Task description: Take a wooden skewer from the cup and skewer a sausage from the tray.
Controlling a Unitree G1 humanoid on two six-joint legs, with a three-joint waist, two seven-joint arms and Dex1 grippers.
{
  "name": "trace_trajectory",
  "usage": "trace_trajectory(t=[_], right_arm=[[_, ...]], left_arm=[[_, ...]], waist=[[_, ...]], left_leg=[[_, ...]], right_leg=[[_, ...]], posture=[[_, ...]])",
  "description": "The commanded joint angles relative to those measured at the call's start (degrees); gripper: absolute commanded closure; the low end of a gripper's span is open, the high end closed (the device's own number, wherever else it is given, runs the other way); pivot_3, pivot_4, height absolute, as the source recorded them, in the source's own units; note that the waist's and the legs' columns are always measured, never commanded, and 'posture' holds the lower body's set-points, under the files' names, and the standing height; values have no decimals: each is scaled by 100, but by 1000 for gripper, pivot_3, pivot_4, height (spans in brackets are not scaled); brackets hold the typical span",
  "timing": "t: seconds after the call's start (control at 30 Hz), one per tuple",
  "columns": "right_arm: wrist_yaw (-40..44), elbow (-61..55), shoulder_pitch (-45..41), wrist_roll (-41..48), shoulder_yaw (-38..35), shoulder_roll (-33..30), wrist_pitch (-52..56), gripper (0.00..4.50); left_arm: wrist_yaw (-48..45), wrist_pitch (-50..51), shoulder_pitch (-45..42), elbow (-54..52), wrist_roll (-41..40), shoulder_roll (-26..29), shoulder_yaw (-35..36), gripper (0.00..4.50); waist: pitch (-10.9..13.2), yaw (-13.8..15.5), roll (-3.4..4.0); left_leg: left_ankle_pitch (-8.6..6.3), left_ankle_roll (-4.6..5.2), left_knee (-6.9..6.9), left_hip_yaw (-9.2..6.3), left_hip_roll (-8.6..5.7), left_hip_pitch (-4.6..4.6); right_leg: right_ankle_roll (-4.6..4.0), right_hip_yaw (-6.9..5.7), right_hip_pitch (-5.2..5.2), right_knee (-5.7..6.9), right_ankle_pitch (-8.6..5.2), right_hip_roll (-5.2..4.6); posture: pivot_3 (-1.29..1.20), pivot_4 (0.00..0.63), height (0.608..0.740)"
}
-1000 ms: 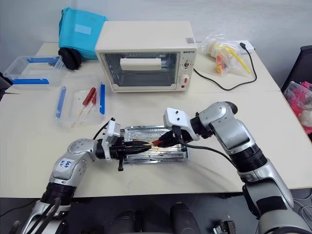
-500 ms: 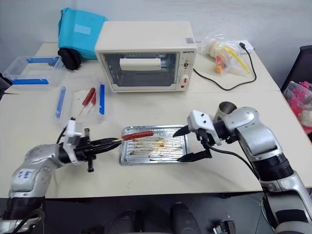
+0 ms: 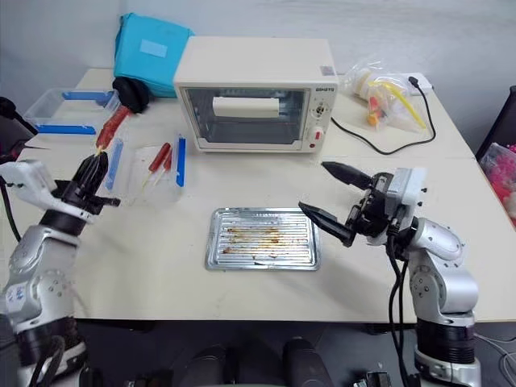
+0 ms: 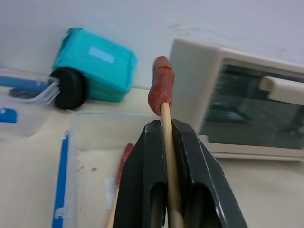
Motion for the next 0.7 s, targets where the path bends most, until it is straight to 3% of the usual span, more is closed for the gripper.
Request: trace_trajectory(t=[0.03,0.07,0.17,0.33,0.43,0.57,0.7], right_arm=[[7,-242,110,-120,205,-41,-361,32],[6,-225,114,-126,243,-59,-398,32],[3,-157,104,-121,283,-137,-482,0],[1,-95,229,-82,175,-334,-575,0],[204,-55,482,-84,135,-556,-649,0],[900,239,908,-204,234,-993,-944,0],[1498,915,1147,-493,414,-1226,-1477,0]], left_arm=[[325,-312,-506,608,374,48,-192,4500],[421,-380,-638,798,474,80,-215,4500],[492,-522,-867,1204,717,235,-321,3692],[-412,-935,-621,699,510,420,-554,2238],[-1514,-772,-70,278,236,966,-660,1366],[-3067,-1154,1145,-225,632,2163,-1136,1366],[-4100,-1993,2225,44,762,2590,-1167,1366]], waist=[[0,15,0],[0,22,0],[1,-5,-1],[0,-10,-1],[0,-29,-1],[1,-62,1],[1,-48,1]], left_leg=[[0,0,0,3,-1,-1],[0,0,0,7,0,-2],[0,0,-1,20,3,-3],[0,-2,-4,21,7,-2],[0,-2,-2,24,7,0],[0,-9,-18,32,10,14],[0,-6,-20,32,7,20]], right_leg=[[0,0,-1,-1,0,0],[0,2,-3,-3,0,0],[0,9,-9,-2,0,1],[0,9,-11,-2,0,3],[0,14,-11,-3,0,2],[-5,22,-6,-11,-3,6],[-12,20,0,-12,-6,-1]], posture=[[0,150,740],[0,150,740],[0,150,740],[0,150,740],[0,150,740],[0,150,740],[0,150,740]])
